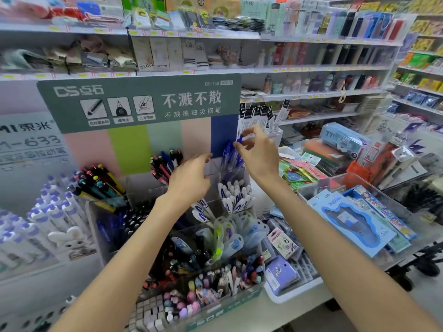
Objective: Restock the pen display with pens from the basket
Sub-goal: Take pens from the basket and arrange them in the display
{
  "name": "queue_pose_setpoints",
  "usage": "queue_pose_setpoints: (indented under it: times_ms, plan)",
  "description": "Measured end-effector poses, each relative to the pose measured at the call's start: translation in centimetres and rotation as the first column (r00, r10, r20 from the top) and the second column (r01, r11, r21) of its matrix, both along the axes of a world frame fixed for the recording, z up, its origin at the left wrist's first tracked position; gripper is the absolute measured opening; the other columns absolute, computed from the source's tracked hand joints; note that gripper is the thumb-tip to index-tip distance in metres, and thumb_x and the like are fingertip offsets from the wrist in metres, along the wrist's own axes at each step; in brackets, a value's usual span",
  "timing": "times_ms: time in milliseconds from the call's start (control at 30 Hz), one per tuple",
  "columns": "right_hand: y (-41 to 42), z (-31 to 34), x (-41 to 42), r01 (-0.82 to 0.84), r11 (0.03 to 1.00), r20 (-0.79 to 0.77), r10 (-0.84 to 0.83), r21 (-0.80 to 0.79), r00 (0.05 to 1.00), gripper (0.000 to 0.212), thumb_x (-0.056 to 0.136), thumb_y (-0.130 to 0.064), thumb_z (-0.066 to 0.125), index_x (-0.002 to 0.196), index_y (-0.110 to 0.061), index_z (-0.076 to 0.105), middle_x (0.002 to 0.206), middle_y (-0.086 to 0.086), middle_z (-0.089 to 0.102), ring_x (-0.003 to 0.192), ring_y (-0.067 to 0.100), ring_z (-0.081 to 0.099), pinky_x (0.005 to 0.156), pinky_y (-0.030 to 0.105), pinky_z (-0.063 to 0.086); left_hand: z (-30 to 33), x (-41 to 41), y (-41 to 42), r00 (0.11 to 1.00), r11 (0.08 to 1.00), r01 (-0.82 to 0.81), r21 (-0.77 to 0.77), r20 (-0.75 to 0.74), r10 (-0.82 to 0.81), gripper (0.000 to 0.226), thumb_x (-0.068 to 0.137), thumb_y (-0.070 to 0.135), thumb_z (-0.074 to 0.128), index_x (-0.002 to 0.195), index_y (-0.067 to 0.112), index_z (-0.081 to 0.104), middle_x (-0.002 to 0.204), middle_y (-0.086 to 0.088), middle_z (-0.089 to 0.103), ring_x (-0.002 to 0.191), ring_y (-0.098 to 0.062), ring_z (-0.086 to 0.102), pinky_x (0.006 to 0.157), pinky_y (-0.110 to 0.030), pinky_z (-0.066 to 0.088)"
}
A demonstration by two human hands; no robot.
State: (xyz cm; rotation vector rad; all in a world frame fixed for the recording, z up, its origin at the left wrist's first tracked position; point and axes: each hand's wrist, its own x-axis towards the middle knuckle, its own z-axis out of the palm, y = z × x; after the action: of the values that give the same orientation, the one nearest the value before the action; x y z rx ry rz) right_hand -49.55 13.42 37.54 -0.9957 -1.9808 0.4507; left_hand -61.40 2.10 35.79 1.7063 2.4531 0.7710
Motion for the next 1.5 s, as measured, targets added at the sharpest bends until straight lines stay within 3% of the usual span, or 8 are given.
queue_pose_setpoints:
  times_ms: [133, 267, 533, 800, 1067, 1167, 1367, 1500]
  plan:
    - [0.7, -1.4, -0.1, 0.099, 0.971, 0.231, -0.151, 0.219, 0.961, 0.028, 0.084, -0.035, 0.069, 0.105, -0.017, 0.063, 0.11, 0.0, 0.061, 0.106, 0.019, 0.046, 0.066, 0.024, 0.034, -0.3, 0.0, -1.3, 1.0, 0.999, 0.003, 0.048, 0.019, -0.004, 0.056, 0.088, 0.006, 0.051, 0.141, 0.021, 0.042, 0.137, 0.0, 0.052, 0.122, -0.025, 0.051, 0.098, -0.041, 0.044]
    - [0.6, -3.0, -0.1, 0.066, 0.961, 0.262, -0.139, 0.269, 0.955, 0.031, 0.087, -0.032, 0.066, 0.112, -0.016, 0.059, 0.113, 0.002, 0.059, 0.106, 0.022, 0.047, 0.068, 0.023, 0.034, -0.2, 0.1, -2.3, 0.999, 0.995, -0.018, 0.094, 0.041, 0.014, 0.052, 0.09, 0.009, 0.052, 0.139, 0.022, 0.044, 0.133, 0.002, 0.055, 0.119, -0.023, 0.053, 0.095, -0.041, 0.046]
    - [-0.9, -3.4, 1.9, 0.006, 0.997, 0.152, -0.018, 0.082, 0.988, 0.042, 0.088, -0.029, 0.065, 0.125, -0.015, 0.052, 0.12, 0.002, 0.057, 0.111, 0.017, 0.049, 0.083, 0.02, 0.036, 0.3, 1.4, -2.3, 0.995, 0.988, 0.032, 0.152, 0.09, -0.046, 0.044, 0.092, 0.017, 0.054, 0.135, 0.022, 0.048, 0.13, 0.002, 0.058, 0.116, -0.019, 0.055, 0.095, -0.038, 0.046]
    - [-5.6, -5.5, 11.0, 0.227, 0.96, 0.145, -0.203, -0.167, 0.968, 0.007, 0.09, -0.021, 0.06, 0.091, -0.026, 0.064, 0.106, -0.003, 0.063, 0.086, 0.012, 0.055, 0.071, 0.029, 0.046, -1.1, 6.1, -1.1, 0.919, 0.944, 0.324, 0.064, 0.215, -0.33, 0.037, 0.092, 0.024, 0.055, 0.129, 0.028, 0.052, 0.119, 0.012, 0.063, 0.093, -0.009, 0.061, 0.09, -0.038, 0.049]
    - [-15.6, -10.1, 23.0, 0.522, 0.77, 0.171, -0.496, -0.367, 0.852, 0.008, 0.089, -0.019, 0.062, 0.086, -0.025, 0.066, 0.079, -0.008, 0.064, 0.071, 0.007, 0.054, 0.06, 0.022, 0.04, -6.2, 15.5, -2.5, 0.701, 0.7, 0.701, -0.134, 0.308, -0.643, 0.036, 0.093, 0.023, 0.054, 0.129, 0.021, 0.054, 0.123, 0.006, 0.063, 0.106, -0.017, 0.061, 0.088, -0.038, 0.05]
    - [-20.3, -11.4, 27.9, 0.604, 0.679, 0.157, -0.601, -0.418, 0.784, 0.012, 0.088, -0.014, 0.06, 0.087, -0.024, 0.066, 0.079, -0.006, 0.064, 0.074, 0.012, 0.058, 0.068, 0.025, 0.047, -8.1, 20.3, -3.9, 0.601, 0.575, 0.796, -0.191, 0.372, -0.707, 0.033, 0.091, 0.02, 0.056, 0.125, 0.018, 0.057, 0.12, 0.003, 0.064, 0.107, -0.019, 0.061, 0.088, -0.034, 0.05]
    - [-29.7, -14.3, 38.1, 0.711, 0.509, 0.168, -0.744, -0.485, 0.647, 0.013, 0.088, -0.013, 0.061, 0.088, -0.023, 0.067, 0.082, -0.008, 0.067, 0.075, 0.008, 0.063, 0.07, 0.03, 0.051, -12.1, 31.1, -8.3, 0.438, 0.328, 0.895, -0.302, 0.453, -0.776, 0.034, 0.09, 0.022, 0.058, 0.124, 0.018, 0.059, 0.122, -0.002, 0.065, 0.112, -0.021, 0.06, 0.096, -0.035, 0.047]
    - [-35.3, -15.6, 43.8, 0.741, 0.422, 0.26, -0.749, -0.522, 0.61, 0.01, 0.091, -0.015, 0.06, 0.089, -0.024, 0.065, 0.078, -0.015, 0.059, 0.075, 0.002, 0.057, 0.074, 0.025, 0.047, -14.5, 37.7, -11.5, 0.4, 0.244, 0.904, -0.35, 0.498, -0.769, 0.034, 0.091, 0.022, 0.058, 0.125, 0.015, 0.06, 0.121, -0.001, 0.065, 0.112, -0.016, 0.06, 0.094, -0.026, 0.045]
